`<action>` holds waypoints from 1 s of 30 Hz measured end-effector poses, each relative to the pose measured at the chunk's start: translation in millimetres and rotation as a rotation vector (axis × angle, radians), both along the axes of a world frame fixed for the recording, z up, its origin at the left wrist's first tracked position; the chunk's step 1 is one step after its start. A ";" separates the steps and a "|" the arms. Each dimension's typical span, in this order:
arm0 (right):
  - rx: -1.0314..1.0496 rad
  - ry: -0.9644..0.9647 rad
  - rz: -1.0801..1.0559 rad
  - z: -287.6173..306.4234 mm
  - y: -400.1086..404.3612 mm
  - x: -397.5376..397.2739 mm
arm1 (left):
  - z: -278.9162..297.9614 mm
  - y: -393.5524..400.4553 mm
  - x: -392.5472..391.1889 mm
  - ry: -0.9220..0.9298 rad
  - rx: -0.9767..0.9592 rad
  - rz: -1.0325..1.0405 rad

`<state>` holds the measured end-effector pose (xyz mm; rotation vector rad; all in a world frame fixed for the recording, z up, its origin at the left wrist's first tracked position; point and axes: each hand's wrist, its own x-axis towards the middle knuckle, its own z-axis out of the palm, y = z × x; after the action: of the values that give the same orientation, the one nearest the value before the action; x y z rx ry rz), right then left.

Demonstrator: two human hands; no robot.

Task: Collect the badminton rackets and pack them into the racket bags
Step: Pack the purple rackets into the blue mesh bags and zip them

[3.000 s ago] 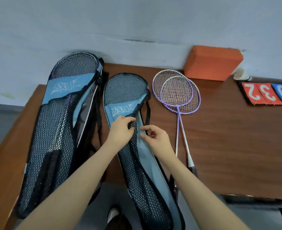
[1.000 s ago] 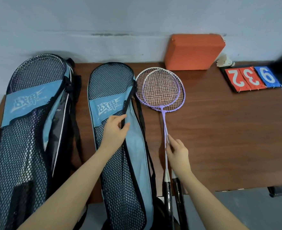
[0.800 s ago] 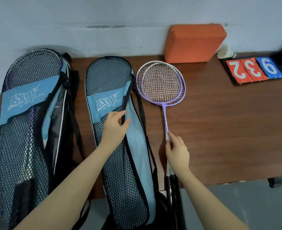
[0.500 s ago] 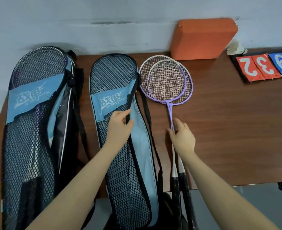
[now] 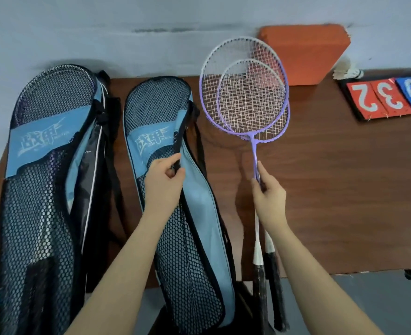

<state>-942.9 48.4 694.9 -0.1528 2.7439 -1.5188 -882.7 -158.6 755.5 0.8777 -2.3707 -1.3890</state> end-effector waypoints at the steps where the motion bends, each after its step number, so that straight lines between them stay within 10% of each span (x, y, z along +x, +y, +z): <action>1: 0.000 0.038 0.003 3.8 1.7 -2.8 | 0.7 1.0 -0.2 0.009 0.017 0.011; 11: 0.182 0.211 0.093 14.8 63.0 9.8 | 9.1 14.0 -17.6 0.044 0.052 0.010; 30: 0.204 -0.057 0.238 -2.6 135.7 37.5 | -6.5 68.6 -42.3 0.057 -0.039 0.080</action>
<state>-905.3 184.1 692.3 -0.4104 2.6968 -1.1617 -924.9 -90.0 749.0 0.9002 -2.2871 -1.3148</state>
